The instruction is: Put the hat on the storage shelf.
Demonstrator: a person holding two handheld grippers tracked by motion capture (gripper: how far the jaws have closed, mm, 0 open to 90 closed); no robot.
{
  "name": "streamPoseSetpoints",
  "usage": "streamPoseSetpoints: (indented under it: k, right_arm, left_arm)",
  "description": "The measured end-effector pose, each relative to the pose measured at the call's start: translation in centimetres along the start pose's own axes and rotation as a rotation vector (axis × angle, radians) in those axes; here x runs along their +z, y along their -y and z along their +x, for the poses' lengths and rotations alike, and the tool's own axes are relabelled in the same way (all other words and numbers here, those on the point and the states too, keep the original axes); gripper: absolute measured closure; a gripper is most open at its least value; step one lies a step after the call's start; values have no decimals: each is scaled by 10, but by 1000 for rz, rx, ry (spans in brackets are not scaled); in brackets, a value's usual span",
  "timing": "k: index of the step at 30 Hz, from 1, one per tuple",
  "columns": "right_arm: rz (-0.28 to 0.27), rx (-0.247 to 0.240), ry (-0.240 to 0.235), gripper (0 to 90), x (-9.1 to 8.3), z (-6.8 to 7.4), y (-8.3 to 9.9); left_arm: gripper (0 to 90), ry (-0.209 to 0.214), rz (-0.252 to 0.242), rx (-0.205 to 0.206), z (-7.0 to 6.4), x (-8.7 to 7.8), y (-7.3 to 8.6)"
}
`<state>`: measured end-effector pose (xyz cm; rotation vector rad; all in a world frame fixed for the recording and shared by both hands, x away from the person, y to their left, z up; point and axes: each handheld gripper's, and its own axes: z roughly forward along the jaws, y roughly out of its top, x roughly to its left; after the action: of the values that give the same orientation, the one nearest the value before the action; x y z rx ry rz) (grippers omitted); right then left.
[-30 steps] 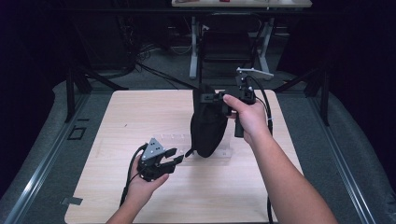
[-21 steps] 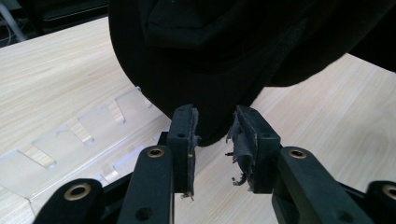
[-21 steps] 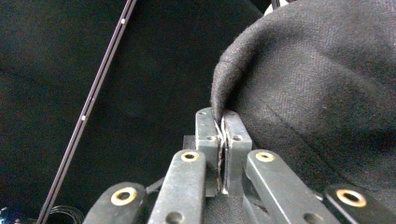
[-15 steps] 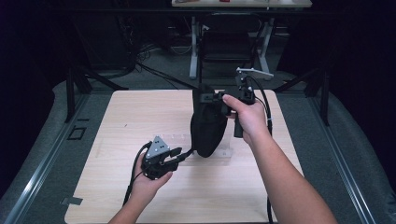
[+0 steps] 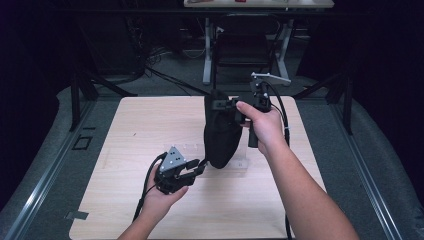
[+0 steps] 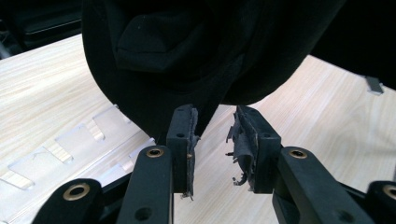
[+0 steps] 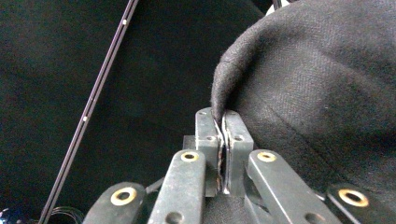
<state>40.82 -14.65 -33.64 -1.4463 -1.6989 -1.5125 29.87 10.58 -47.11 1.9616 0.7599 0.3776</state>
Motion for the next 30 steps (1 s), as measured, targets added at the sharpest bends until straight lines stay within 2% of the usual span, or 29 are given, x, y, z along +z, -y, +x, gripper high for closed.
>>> streamPoseSetpoints:
  k: [5, 8, 11, 17, 20, 22, 26, 28, 30]
  right_arm:
    - [6, -3, 3, 871, 1, 2, 0]
    - [4, -4, 5, 868, 1, 2, 0]
    - [3, -11, 11, 867, -1, 2, 0]
    - [-1, -10, 15, 864, -3, 2, 0]
    - [-3, -13, 15, 867, -2, 2, 0]
    - [-11, -9, 15, 869, -1, 2, 0]
    - [-1, -11, 9, 867, 3, 5, 1]
    - [0, -14, 11, 867, 4, 5, 1]
    - [0, -13, 9, 864, 4, 6, 1]
  left_arm:
    - [769, -32, 25, 14, 1, 4, 1]
    - [805, -34, 29, 12, 2, 4, 3]
    - [825, -40, 36, 27, 1, 5, 3]
    - [835, -46, 38, 37, 1, 5, 3]
    - [835, -59, 41, 60, -2, 6, 2]
    - [770, -79, 45, 73, -4, 8, 0]
    - [761, -83, 50, 47, -3, 16, -3]
    - [768, -85, 53, 50, -3, 17, -4]
    - [787, -95, 57, 70, -4, 17, -4]
